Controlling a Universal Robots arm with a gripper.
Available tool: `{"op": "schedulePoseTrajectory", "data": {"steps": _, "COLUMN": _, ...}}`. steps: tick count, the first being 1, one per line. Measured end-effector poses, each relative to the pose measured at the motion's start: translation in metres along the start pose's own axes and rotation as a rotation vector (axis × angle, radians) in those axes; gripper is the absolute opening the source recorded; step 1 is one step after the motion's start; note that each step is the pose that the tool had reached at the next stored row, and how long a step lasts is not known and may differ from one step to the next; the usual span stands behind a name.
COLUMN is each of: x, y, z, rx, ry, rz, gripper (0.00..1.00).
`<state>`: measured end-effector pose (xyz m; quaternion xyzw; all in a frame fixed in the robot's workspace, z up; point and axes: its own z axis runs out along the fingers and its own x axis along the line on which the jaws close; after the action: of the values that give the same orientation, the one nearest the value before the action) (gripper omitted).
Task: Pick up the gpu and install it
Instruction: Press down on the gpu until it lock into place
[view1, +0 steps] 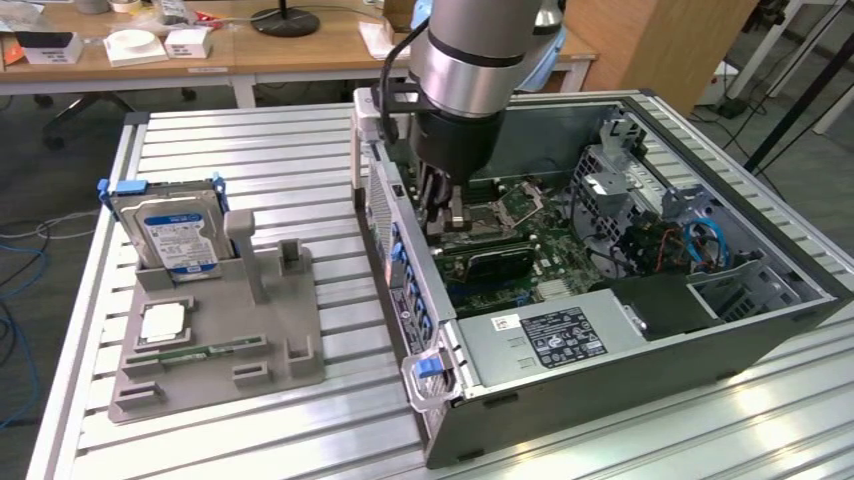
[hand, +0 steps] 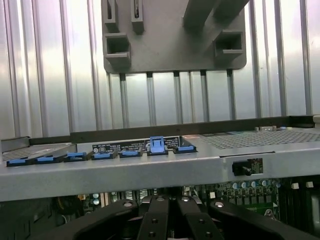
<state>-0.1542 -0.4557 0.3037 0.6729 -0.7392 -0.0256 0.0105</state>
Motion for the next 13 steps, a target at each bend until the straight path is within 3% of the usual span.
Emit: {"op": "schedulePoseTrajectory", "data": {"steps": 13, "x": 0.0003, "y": 0.0021, "z": 0.0004, "rx": 0.0003, "ry": 0.0006, "rz": 0.0, "gripper": 0.11}}
